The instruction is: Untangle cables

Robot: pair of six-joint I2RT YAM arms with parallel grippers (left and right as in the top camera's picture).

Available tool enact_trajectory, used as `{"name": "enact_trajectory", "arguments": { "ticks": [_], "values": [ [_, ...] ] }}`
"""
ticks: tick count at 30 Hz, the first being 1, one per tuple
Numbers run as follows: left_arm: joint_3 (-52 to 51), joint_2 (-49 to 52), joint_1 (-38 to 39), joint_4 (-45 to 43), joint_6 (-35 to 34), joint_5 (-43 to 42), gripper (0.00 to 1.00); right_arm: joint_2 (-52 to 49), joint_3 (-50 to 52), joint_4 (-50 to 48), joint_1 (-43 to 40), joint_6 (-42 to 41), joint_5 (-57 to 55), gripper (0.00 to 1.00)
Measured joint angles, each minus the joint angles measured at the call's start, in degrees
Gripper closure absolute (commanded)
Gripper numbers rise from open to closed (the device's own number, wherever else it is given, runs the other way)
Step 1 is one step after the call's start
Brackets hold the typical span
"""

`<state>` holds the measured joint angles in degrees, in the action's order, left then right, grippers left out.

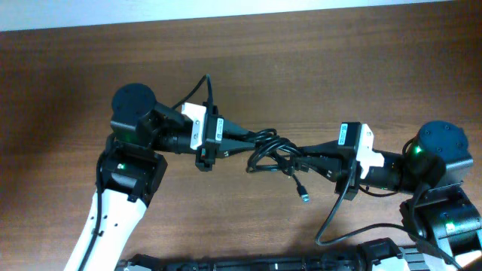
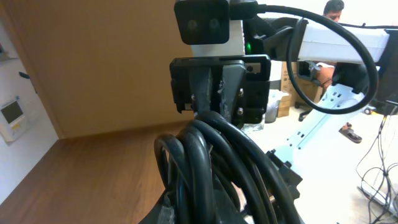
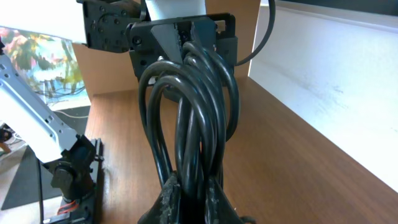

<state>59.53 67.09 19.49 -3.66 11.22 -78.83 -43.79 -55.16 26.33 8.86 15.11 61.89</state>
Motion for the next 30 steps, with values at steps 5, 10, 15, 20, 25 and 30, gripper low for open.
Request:
{"name": "enact_trajectory", "arguments": {
  "ticks": [5,10,15,20,25,30],
  "values": [
    [0.0,0.0,0.7,0.1,-1.2,6.4,0.18,-0.2,0.0,0.1,-0.2,-0.2,-0.9,0.96],
    [0.0,0.0,0.5,3.5,-2.5,22.2,0.01,-0.2,0.0,4.2,-0.2,-3.0,-6.6,0.96],
    [0.0,0.0,0.3,5.0,-4.1,27.3,0.01,-0.1,0.0,7.1,-0.2,-11.5,-20.7,0.96],
    [0.0,0.0,0.3,5.0,-7.7,21.1,0.01,-0.2,0.0,7.9,-0.2,-16.2,-29.6,0.96],
    [0.0,0.0,1.1,5.0,-8.7,13.4,0.01,-0.2,0.0,7.9,-0.2,-16.6,-28.9,0.96],
    [0.0,2.4,4.0,5.0,-6.3,7.7,0.02,-0.2,0.0,5.9,-0.2,-12.0,-20.8,0.96]
  ]
}}
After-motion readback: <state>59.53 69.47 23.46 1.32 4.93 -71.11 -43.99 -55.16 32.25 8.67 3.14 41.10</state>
